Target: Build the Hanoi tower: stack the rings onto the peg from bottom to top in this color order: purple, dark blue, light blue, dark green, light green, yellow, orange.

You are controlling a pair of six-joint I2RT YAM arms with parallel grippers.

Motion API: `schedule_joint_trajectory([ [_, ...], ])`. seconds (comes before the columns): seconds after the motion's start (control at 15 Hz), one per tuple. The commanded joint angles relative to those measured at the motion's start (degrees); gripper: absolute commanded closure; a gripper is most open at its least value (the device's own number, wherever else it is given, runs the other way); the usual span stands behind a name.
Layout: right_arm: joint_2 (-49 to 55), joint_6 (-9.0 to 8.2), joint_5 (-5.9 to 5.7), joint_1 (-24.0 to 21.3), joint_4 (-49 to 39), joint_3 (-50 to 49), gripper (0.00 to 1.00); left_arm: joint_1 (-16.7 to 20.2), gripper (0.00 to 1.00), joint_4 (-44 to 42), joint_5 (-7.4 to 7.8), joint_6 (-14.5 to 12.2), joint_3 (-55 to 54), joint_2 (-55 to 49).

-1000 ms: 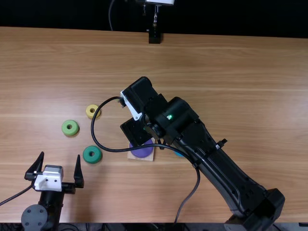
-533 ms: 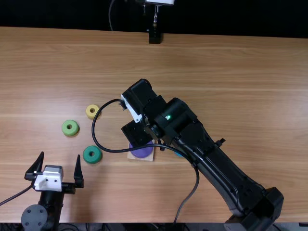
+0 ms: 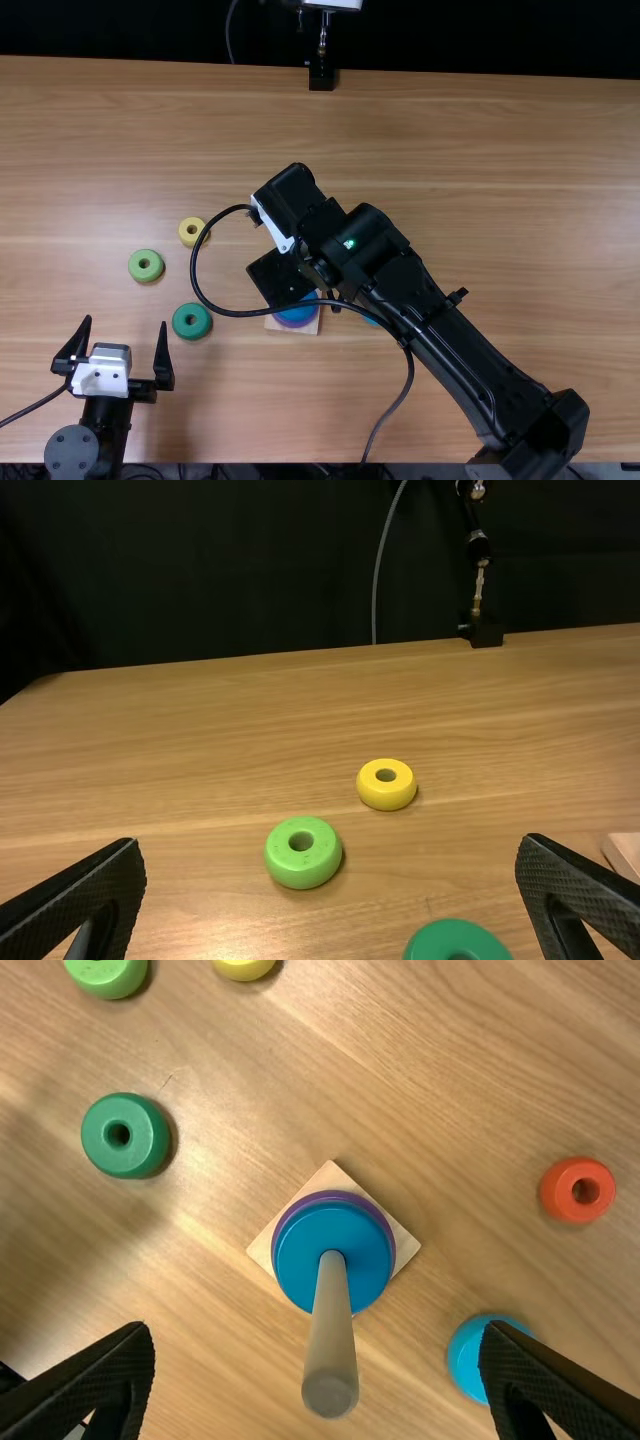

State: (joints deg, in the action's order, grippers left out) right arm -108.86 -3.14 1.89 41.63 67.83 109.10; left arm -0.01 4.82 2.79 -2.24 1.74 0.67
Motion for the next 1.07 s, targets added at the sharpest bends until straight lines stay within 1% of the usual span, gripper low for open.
schedule_joint_trajectory([
  [0.0,-1.00,-0.34,-0.31,0.39,-0.17,0.68,0.00,-0.43,0.00,0.14,-0.36,0.03,-1.74,-0.67],
  [0.2,-1.00,-0.34,-0.31,0.39,-0.80,1.12,0.00,-0.43,0.00,0.14,-0.36,0.03,-1.74,-0.67],
  [0.27,-1.00,-0.45,-0.31,0.39,-2.38,1.12,0.00,-0.43,0.00,0.14,-0.36,0.03,-1.74,-0.67],
  [0.4,-0.92,-0.45,-0.31,0.30,-9.76,1.12,0.00,-0.43,0.00,0.14,-0.36,0.03,-1.74,-0.67],
  [0.53,-0.92,-0.45,-0.41,0.21,-12.93,1.03,0.00,-0.43,0.00,0.14,-0.36,0.03,-1.74,-0.67],
  [0.6,-0.83,-0.45,-0.63,0.12,-13.77,0.94,0.00,-0.43,0.00,0.14,-0.36,0.03,-1.74,-0.67],
  [0.67,-0.74,-0.34,-1.47,-0.14,-14.51,0.50,0.00,-0.43,0.00,0.14,-0.36,0.03,-1.74,-0.67],
  [0.73,-0.74,-0.24,-3.16,-1.46,-15.88,-0.03,0.00,-0.43,0.00,0.14,-0.36,0.03,-1.74,-0.67],
  [0.8,-0.65,-0.03,-3.58,-3.83,-18.20,-0.91,0.00,-0.43,0.00,0.14,-0.36,0.03,-1.74,-0.67],
  [1.0,-0.65,0.18,-3.47,-10.34,-27.69,-9.69,0.00,-0.43,0.00,0.14,-0.36,0.03,-1.74,-0.67],
])
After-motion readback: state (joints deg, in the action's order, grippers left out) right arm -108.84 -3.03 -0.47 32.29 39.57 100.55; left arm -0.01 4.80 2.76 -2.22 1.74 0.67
